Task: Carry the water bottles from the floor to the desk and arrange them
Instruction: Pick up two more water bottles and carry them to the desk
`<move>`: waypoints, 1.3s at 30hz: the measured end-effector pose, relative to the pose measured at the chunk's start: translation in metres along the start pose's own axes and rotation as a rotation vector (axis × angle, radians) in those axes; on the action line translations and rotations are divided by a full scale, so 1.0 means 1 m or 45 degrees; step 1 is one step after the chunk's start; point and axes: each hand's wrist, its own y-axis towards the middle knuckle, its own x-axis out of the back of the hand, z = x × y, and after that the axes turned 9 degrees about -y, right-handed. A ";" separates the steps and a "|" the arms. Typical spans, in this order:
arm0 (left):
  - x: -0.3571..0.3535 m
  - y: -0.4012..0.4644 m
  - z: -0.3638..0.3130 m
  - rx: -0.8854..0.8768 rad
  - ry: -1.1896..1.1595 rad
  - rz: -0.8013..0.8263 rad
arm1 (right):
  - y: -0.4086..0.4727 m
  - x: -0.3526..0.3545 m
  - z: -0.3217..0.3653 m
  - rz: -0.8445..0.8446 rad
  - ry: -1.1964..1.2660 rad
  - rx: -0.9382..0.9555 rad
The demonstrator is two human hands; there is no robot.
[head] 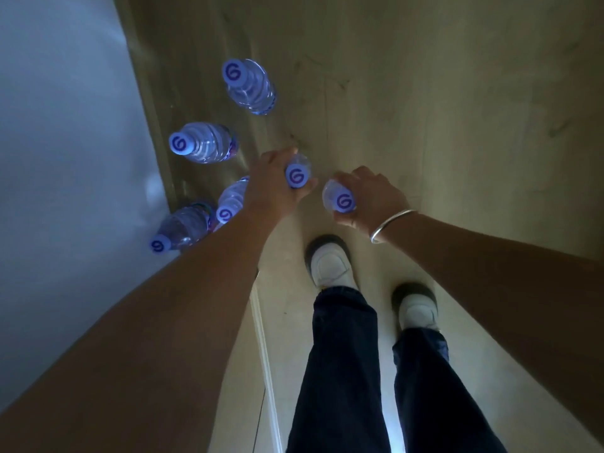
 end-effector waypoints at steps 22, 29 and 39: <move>0.025 -0.216 -0.223 -0.312 0.597 0.616 | -0.331 0.078 -0.047 -0.325 0.658 -0.516; -0.007 -0.299 -0.301 -0.358 0.495 0.600 | -0.445 0.064 -0.051 -0.554 0.892 -0.764; -0.096 -0.453 -0.354 -0.617 0.732 0.809 | -0.603 -0.011 -0.056 -0.854 1.299 -1.162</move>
